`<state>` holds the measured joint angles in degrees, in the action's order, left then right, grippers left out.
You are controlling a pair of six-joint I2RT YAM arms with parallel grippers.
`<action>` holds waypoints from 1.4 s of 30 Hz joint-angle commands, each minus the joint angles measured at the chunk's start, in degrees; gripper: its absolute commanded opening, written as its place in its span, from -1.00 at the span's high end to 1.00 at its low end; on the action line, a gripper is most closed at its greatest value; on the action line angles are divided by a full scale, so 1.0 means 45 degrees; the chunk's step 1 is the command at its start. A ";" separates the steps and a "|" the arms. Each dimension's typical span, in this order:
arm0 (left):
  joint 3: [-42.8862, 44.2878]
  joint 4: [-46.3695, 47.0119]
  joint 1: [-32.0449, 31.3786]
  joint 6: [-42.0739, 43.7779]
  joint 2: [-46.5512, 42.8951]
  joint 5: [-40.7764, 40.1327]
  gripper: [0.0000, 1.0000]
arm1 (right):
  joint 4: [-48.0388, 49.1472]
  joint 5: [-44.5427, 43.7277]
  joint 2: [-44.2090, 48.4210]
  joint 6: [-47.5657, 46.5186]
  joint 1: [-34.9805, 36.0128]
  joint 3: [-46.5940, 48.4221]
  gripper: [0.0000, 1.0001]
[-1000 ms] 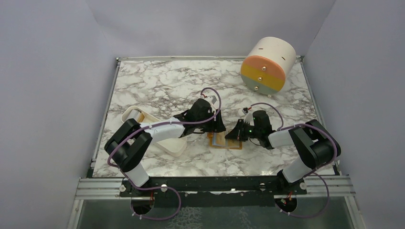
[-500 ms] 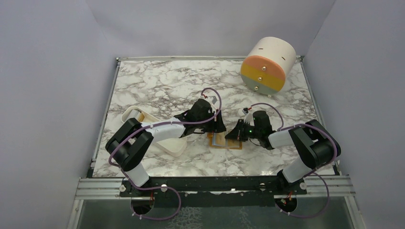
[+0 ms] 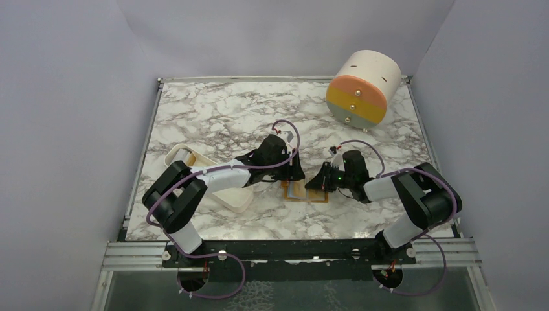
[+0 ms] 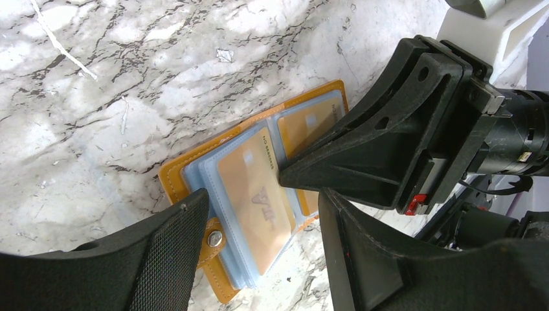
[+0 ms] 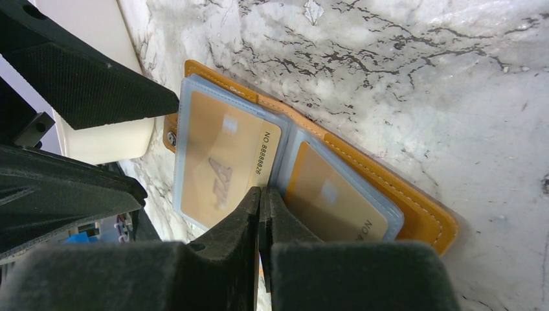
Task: Put the credit cards into the card holder
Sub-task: Turn over the card slot in the card holder.
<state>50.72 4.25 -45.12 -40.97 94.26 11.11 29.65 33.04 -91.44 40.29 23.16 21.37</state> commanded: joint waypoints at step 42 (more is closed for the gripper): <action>0.0441 0.2576 -0.1139 -0.1603 0.0636 0.1819 -0.29 | -0.2621 -0.2062 0.1849 -0.0472 0.0166 0.0114 0.59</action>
<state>50.96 14.15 -49.76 -48.53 96.18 18.98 23.49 29.63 -86.04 39.99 23.57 22.35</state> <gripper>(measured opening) 0.649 0.198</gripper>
